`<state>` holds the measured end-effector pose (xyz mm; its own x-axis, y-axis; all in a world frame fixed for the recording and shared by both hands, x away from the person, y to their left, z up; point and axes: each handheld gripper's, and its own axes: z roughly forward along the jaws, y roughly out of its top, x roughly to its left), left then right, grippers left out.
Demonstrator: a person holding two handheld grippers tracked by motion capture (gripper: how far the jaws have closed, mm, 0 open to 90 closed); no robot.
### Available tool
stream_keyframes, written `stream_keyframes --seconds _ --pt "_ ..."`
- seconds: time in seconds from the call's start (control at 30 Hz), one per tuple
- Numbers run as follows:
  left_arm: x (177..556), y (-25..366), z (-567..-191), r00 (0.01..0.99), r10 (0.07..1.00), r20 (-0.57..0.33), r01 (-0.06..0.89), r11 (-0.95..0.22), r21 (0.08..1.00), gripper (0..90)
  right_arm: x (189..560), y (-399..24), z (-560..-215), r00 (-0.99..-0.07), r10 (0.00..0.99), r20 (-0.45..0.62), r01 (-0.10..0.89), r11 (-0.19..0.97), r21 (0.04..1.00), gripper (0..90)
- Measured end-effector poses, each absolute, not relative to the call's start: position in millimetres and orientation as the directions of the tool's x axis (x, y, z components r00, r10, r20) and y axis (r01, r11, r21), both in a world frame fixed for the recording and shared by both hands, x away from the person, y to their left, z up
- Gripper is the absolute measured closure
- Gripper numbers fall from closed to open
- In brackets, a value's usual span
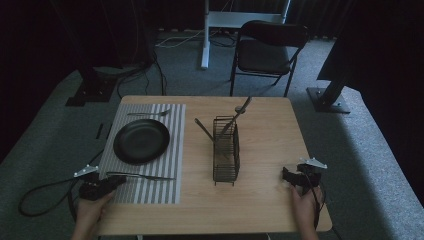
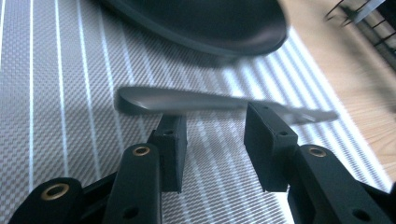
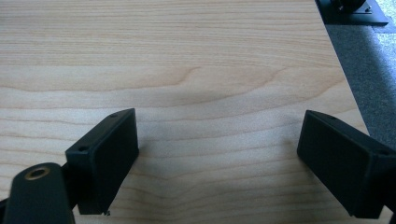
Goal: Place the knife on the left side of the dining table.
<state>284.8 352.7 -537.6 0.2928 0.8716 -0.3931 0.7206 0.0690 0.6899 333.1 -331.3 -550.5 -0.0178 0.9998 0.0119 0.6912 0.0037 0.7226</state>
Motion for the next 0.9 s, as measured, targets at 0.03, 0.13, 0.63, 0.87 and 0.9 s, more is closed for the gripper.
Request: stream_keyframes --seconds 0.03,0.13,0.63,0.87,0.9 --pt "284.7 352.5 -537.9 0.297 0.867 -0.399 0.720 0.070 0.690 59.7 333.1 -331.3 -550.5 -0.018 1.000 0.012 0.691 0.004 0.723 11.6" --pt "284.2 350.1 -535.0 0.295 0.877 -0.379 0.717 0.058 0.694 58.0 333.0 -331.0 -550.5 -0.017 1.000 0.012 0.691 0.003 0.723 11.8" --pt "262.3 322.7 -534.9 0.307 0.933 -0.187 0.685 -0.080 0.724 47.0 333.0 -330.8 -550.5 -0.018 1.000 0.012 0.690 0.004 0.723 11.8" --pt "252.9 307.5 -536.8 0.306 0.944 -0.124 0.679 -0.125 0.724 40.6 333.0 -330.8 -550.5 -0.018 1.000 0.012 0.691 0.003 0.723 11.8" --pt "252.0 305.7 -536.9 0.303 0.946 -0.116 0.679 -0.129 0.723 39.8 333.0 -330.8 -550.5 -0.018 1.000 0.012 0.691 0.004 0.723 11.8"
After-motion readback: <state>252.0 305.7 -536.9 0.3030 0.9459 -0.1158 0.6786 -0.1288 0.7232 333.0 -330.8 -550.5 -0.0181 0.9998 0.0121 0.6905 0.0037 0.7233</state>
